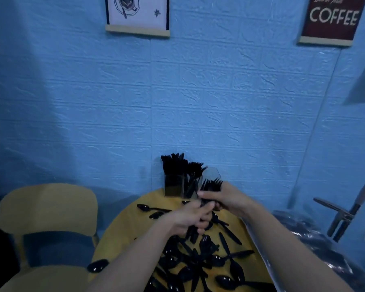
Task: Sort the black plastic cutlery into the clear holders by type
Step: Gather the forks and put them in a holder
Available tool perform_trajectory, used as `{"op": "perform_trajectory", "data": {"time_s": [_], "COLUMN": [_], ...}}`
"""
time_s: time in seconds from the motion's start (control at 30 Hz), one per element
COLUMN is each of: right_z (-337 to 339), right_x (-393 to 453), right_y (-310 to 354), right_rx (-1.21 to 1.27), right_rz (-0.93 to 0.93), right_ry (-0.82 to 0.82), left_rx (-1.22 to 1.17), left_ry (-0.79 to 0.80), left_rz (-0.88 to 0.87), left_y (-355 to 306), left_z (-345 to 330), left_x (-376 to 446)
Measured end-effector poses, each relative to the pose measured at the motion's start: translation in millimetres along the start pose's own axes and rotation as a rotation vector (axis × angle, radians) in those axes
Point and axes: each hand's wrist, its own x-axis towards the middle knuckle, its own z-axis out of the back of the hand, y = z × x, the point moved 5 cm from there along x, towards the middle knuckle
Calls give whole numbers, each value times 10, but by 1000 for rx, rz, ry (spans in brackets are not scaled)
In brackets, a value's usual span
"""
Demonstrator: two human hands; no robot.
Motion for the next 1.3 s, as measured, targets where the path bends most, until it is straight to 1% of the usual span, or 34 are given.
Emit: {"op": "perform_trajectory", "data": {"time_s": [0.1, 0.2, 0.27, 0.3, 0.37, 0.4, 0.43, 0.5, 0.57, 0.63, 0.77, 0.87, 1.0, 1.03, 1.07, 1.1, 1.13, 1.17, 1.23, 1.3], "right_z": [156, 403, 614, 716, 863, 910, 945, 978, 955, 903, 788, 642, 388, 365, 360, 347, 316, 270, 175, 159], "right_x": [208, 443, 606, 690, 860, 950, 1043, 1228, 1406, 1561, 1779, 1879, 1949, 1928, 1892, 1853, 1827, 1821, 1847, 1862], "right_y": [-110, -151, -164, -164, -119, -88, -55, 12, 69, 79, -4, -121, -240, -257, -257, -262, -273, -305, -417, -493], "right_rx": [-65, -121, -138, -151, -169, -161, -142, -120, -150, -191, -240, -373, -592, -623, -672, -750, -848, -950, -1114, -1166], "right_rz": [21, 53, 49, 42, 48, 62, 82, 123, 152, 164, 189, 174, 193, 211, 247, 293, 322, 319, 291, 220], "right_ry": [-51, -184, -312, -376, -480, -520, -561, -634, -667, -665, -635, -602, -488, -496, -542, -592, -609, -579, -445, -372], "left_rx": [81, 209, 295, 337, 525, 647, 771, 983, 1131, 1223, 1258, 1218, 1211, 1211, 1216, 1230, 1251, 1267, 1257, 1224], "left_ry": [-24, -101, -227, -321, -527, -596, -627, -614, -608, -643, -666, -666, -678, -676, -671, -663, -655, -646, -630, -615], "left_rz": [-11, 9, 14, -17, -103, -141, -167, -201, -199, -205, -249, -284, -309, -305, -300, -289, -280, -275, -261, -241], "left_y": [43, 79, 63, 35, -37, -61, -47, 30, 108, 165, 215, 201, 196, 206, 218, 227, 233, 233, 234, 226], "left_z": [115, 382, 653, 804, 1095, 1196, 1280, 1359, 1403, 1446, 1506, 1496, 1474, 1464, 1454, 1439, 1422, 1405, 1386, 1377], "left_x": [267, 525, 674, 747, 880, 940, 1017, 1160, 1263, 1323, 1389, 1381, 1336, 1322, 1310, 1298, 1288, 1276, 1253, 1220]}}
